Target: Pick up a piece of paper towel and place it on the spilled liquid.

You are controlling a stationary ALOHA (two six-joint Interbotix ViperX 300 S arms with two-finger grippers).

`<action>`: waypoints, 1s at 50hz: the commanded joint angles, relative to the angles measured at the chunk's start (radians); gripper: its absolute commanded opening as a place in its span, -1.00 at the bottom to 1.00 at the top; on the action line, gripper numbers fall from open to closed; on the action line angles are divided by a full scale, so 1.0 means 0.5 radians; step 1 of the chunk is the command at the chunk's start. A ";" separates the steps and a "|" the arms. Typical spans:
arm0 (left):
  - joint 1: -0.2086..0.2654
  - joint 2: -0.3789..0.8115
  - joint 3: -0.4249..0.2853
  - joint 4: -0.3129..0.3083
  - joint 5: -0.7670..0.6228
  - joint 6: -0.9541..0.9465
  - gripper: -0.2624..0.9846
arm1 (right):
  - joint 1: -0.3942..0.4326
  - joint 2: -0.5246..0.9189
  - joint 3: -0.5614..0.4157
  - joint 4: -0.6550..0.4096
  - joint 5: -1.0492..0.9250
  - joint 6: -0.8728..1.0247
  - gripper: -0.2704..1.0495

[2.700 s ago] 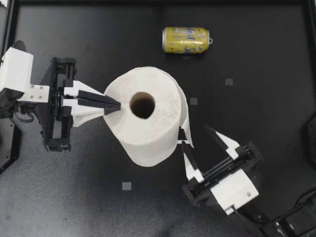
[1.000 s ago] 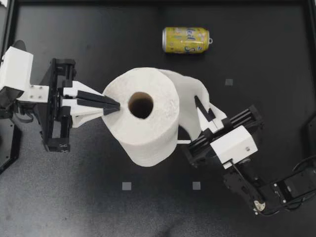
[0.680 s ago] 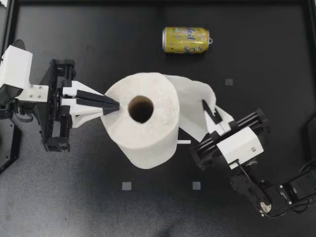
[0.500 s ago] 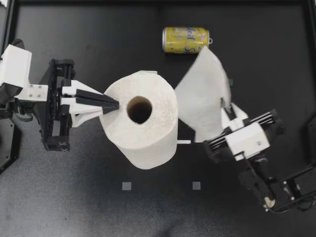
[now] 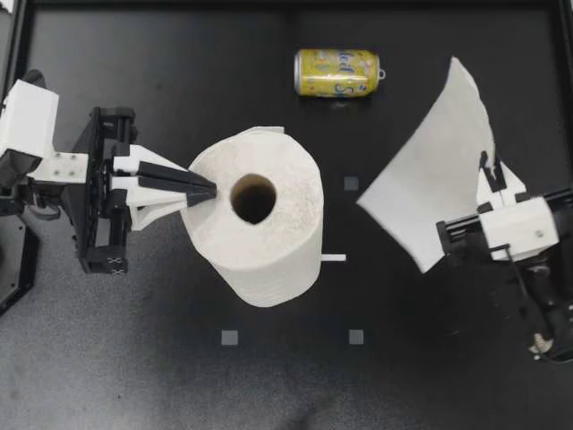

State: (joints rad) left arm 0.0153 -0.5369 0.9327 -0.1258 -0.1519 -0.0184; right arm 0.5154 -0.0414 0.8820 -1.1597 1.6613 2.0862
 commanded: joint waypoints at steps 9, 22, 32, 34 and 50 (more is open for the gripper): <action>0.006 0.058 0.009 -0.006 0.034 -0.003 -0.56 | -0.175 -0.233 0.114 -0.178 -0.457 0.009 -0.78; 0.006 0.055 0.012 -0.003 0.015 -0.006 -0.56 | -0.607 -0.433 0.298 -0.380 -0.905 0.009 -0.78; 0.009 0.052 0.018 -0.003 0.003 -0.009 -0.56 | -0.963 -0.531 0.371 -0.601 -1.126 0.000 -0.78; 0.006 0.052 0.018 -0.006 0.003 -0.009 -0.56 | -1.034 -0.531 0.377 -0.641 -1.181 0.000 -0.78; 0.006 0.055 0.018 -0.009 -0.021 -0.009 -0.56 | -1.598 -0.417 0.344 -0.976 -1.589 0.000 -0.78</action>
State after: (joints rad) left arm 0.0153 -0.5323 0.9327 -0.1273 -0.1687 -0.0199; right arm -0.2378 -0.2577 1.0799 -1.6076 0.8912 2.0847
